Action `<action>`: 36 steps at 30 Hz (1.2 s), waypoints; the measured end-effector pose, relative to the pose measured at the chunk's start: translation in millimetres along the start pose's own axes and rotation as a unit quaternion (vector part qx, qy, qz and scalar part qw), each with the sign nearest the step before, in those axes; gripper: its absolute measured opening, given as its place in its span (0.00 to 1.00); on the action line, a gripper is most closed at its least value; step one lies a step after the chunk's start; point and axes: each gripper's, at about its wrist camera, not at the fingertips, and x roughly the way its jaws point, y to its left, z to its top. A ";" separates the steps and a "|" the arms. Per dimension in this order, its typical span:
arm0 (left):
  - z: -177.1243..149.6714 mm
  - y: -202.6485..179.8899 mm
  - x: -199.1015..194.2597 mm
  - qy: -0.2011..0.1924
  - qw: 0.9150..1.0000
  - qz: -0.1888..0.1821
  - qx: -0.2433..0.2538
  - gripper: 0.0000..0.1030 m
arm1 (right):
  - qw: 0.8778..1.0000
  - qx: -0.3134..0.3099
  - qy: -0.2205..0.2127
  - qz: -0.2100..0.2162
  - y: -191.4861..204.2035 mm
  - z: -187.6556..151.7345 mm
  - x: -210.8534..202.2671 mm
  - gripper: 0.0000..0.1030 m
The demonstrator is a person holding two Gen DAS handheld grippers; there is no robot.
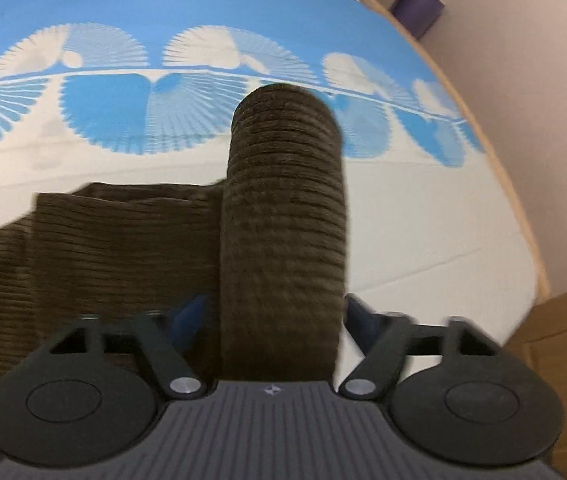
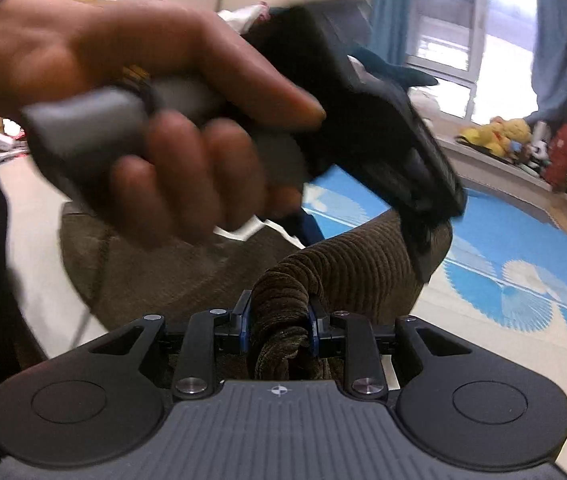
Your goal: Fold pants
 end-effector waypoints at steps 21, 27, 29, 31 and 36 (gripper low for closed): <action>-50.8 338.6 -159.4 -0.092 0.979 0.128 -0.132 0.19 | 0.933 0.299 0.034 0.196 -20.7 21.0 31.1 0.50; -60.2 394.7 -161.5 -0.075 0.970 0.123 -0.197 0.75 | 0.943 0.284 0.099 0.146 -4.5 12.1 76.3 0.59; -58.2 399.6 -156.9 -0.062 0.972 0.127 -0.187 0.82 | 0.942 0.283 0.112 0.140 0.1 15.4 93.8 0.66; -59.7 406.6 -148.5 -0.046 0.972 0.113 -0.202 0.83 | 0.938 0.295 0.123 0.134 3.1 19.6 110.6 0.74; -62.7 420.3 -127.7 -0.017 0.970 0.081 -0.227 0.88 | 0.914 0.352 0.162 0.119 5.0 27.7 178.0 0.77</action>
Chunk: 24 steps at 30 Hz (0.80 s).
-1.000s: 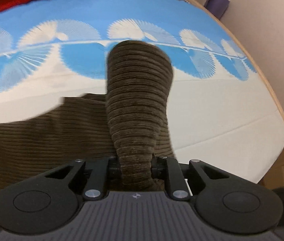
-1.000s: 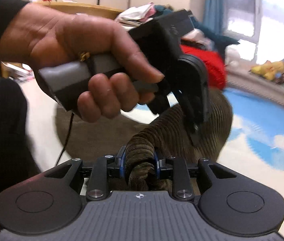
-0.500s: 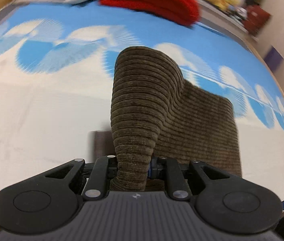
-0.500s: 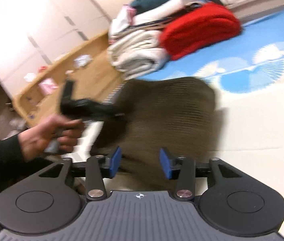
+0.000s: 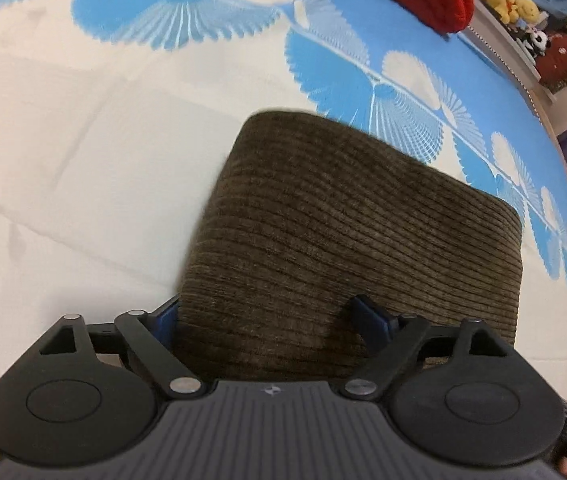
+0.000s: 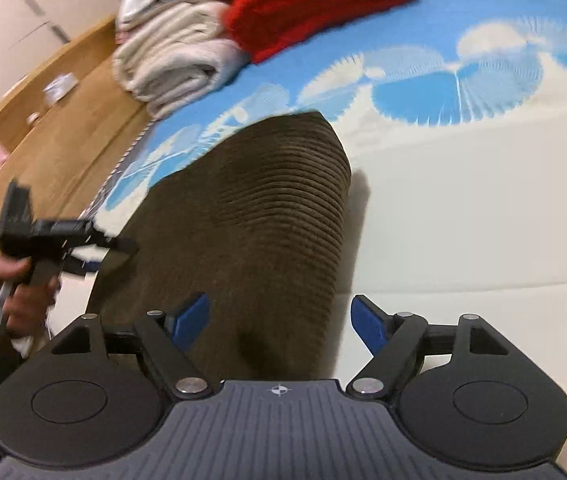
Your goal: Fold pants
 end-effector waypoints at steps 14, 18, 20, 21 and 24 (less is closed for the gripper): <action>19.7 -63.5 10.1 -0.008 0.997 -0.074 0.006 0.40 | 1.000 -0.012 -0.010 0.010 10.1 70.1 22.4 0.30; 24.2 -128.7 24.6 -0.016 0.994 -0.105 0.027 0.37 | 0.998 -0.039 -0.046 -0.010 -10.9 106.5 -22.1 0.29; 23.1 -167.0 27.1 -0.028 0.990 -0.126 0.054 0.37 | 0.996 -0.052 -0.064 -0.029 -31.4 116.5 -45.2 0.29; 21.1 -184.7 27.6 -0.035 0.988 -0.134 0.073 0.38 | 0.995 -0.051 -0.074 -0.040 -44.9 118.5 -58.0 0.29; 13.2 -225.4 31.7 -0.056 0.986 -0.095 0.124 0.43 | 0.992 -0.031 -0.099 -0.075 -90.7 117.8 -87.0 0.30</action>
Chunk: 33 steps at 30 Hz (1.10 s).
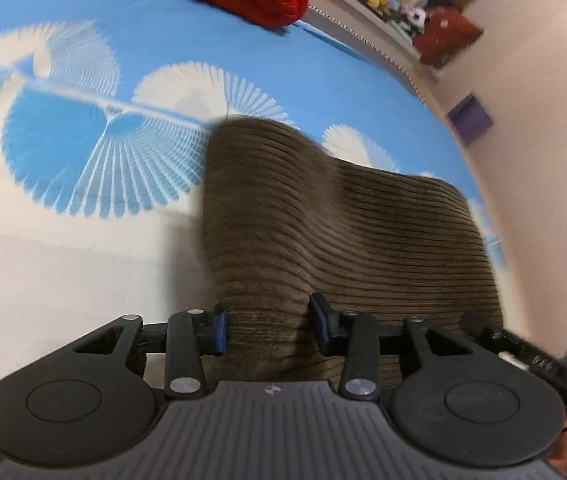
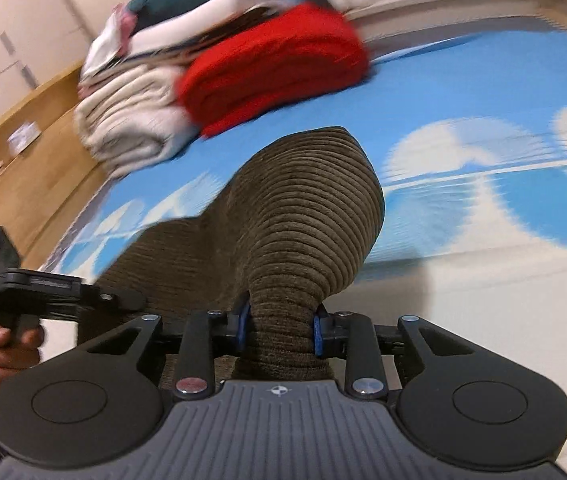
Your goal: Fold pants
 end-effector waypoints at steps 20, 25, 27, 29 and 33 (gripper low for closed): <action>-50.9 -74.1 17.5 0.038 0.972 0.053 0.227 0.22 | 0.977 -0.151 0.120 -0.092 -8.9 -65.3 17.2 0.42; -75.7 -84.7 70.2 0.152 0.950 0.083 0.260 0.22 | 0.982 -0.142 0.021 -0.122 -13.9 -33.6 9.2 0.47; -75.3 -91.7 71.4 0.150 0.947 0.101 0.265 0.23 | 0.980 -0.114 -0.020 -0.162 -25.9 -12.1 13.3 0.63; -60.2 -94.9 50.0 0.103 0.963 0.073 0.237 0.44 | 0.977 -0.056 -0.050 -0.198 -41.8 11.3 23.8 0.78; -24.3 -82.2 39.2 0.009 0.989 0.055 0.140 0.86 | 0.979 0.071 -0.002 -0.193 -90.0 28.5 64.1 0.82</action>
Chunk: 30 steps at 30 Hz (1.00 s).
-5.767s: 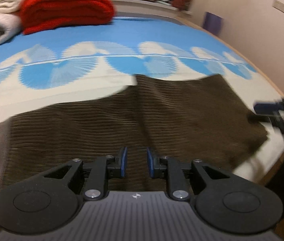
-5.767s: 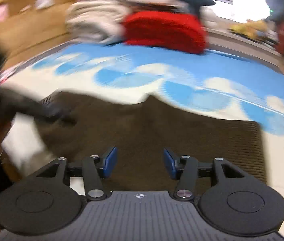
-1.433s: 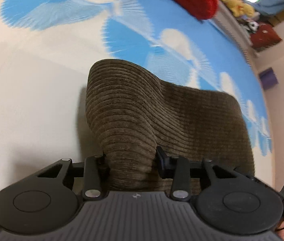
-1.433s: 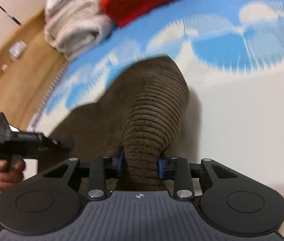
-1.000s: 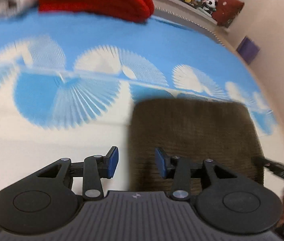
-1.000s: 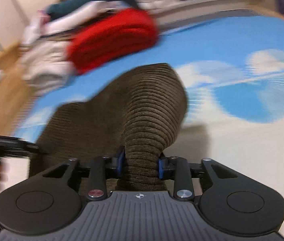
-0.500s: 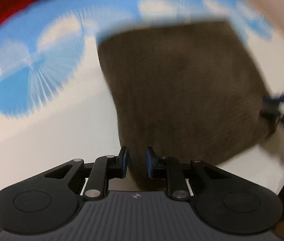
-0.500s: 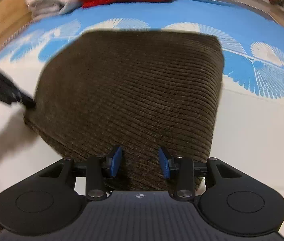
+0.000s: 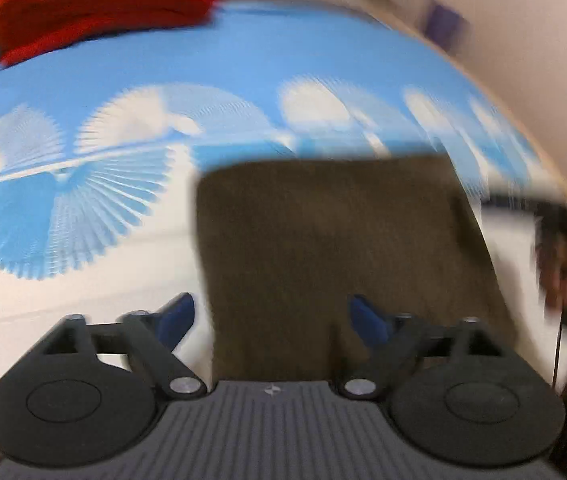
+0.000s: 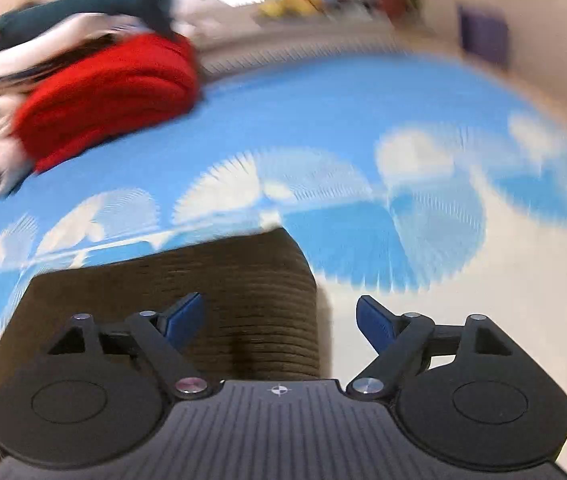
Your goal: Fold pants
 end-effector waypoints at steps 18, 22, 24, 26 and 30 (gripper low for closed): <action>-3.7 21.6 46.8 0.050 0.995 -0.007 -0.090 0.57 | 0.993 -0.106 -0.046 0.027 49.3 24.6 41.0 0.35; 6.2 1.3 20.3 -0.033 0.995 0.090 -0.003 0.43 | 0.991 -0.106 -0.050 -0.061 39.0 23.9 35.6 0.36; 7.0 -8.9 9.3 -0.067 0.995 0.072 0.030 0.22 | 0.989 -0.113 -0.086 -0.045 39.4 24.1 11.3 0.37; 3.7 -13.5 18.7 -0.048 0.996 0.059 0.053 0.17 | 0.987 -0.137 -0.082 -0.007 43.0 15.3 -4.5 0.44; -17.4 -12.5 62.0 0.066 0.985 0.130 0.090 0.17 | 0.978 -0.181 0.104 0.026 38.7 -22.5 30.4 0.55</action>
